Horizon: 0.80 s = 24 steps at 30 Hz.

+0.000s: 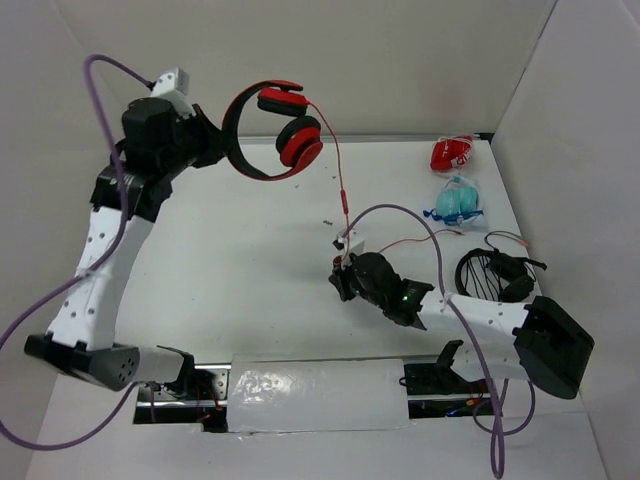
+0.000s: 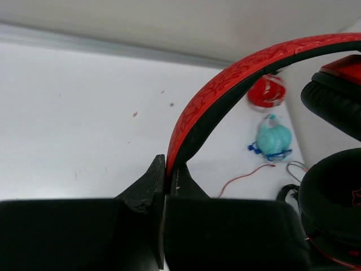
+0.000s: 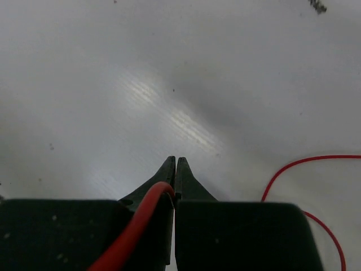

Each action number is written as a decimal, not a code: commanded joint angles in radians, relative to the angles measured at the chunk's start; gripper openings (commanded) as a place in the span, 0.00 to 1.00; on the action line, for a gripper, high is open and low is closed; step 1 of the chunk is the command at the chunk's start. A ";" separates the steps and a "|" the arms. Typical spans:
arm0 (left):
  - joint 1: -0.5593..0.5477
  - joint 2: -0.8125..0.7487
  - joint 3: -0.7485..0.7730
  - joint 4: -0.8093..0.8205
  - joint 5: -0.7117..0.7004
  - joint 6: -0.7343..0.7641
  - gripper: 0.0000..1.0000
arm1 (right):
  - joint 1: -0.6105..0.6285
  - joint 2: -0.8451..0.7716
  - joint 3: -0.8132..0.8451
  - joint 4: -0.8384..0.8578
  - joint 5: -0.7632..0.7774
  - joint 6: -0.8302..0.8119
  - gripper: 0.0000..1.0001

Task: Wrap the headphones

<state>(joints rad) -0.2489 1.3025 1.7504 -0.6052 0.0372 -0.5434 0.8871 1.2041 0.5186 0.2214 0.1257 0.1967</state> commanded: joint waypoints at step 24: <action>0.589 0.189 -0.097 0.013 0.237 -0.284 0.00 | 0.080 -0.138 0.017 -0.585 0.297 0.526 0.00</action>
<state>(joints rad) 0.2756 1.5856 1.6608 -0.7757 0.2512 -0.7052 1.0370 1.1198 0.5617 -0.3248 0.4774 0.7288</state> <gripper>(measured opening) 0.077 0.022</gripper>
